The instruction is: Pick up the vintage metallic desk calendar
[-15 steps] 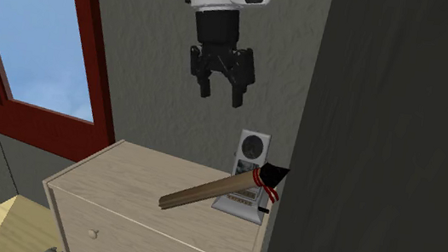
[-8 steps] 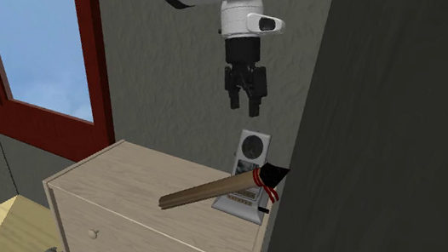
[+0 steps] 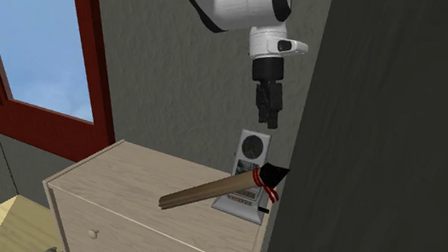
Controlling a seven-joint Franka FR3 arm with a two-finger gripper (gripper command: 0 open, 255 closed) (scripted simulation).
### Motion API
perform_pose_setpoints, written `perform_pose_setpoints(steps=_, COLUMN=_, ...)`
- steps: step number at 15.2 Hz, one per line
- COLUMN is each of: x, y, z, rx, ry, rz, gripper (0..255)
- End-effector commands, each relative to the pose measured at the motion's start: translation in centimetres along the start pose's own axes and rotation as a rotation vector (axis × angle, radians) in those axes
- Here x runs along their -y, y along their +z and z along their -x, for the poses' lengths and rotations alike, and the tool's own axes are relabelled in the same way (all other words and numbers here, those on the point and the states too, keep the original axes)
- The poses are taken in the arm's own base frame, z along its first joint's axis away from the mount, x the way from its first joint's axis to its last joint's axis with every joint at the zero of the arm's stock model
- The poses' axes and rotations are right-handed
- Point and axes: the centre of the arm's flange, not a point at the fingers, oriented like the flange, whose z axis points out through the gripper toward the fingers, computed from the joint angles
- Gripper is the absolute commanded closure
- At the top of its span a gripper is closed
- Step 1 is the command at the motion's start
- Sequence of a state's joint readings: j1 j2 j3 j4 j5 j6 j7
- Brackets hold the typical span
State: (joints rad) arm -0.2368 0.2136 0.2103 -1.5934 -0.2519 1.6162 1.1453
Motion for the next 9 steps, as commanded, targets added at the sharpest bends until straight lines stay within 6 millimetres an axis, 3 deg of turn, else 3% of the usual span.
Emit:
perform_pose_setpoints(steps=1, x=1.1, y=1.9, z=-1.1, rx=0.016, ry=0.021, rz=0.012, gripper=0)
perform_pose_setpoints(steps=6, x=1.9, y=4.8, z=-0.8, rx=0.016, ry=0.021, rz=0.012, gripper=0)
perform_pose_setpoints(steps=8, x=1.9, y=4.8, z=-0.8, rx=0.016, ry=0.021, rz=0.012, gripper=0)
perform_pose_setpoints(steps=9, x=1.5, y=4.6, z=-0.6, rx=0.016, ry=0.021, rz=0.012, gripper=255)
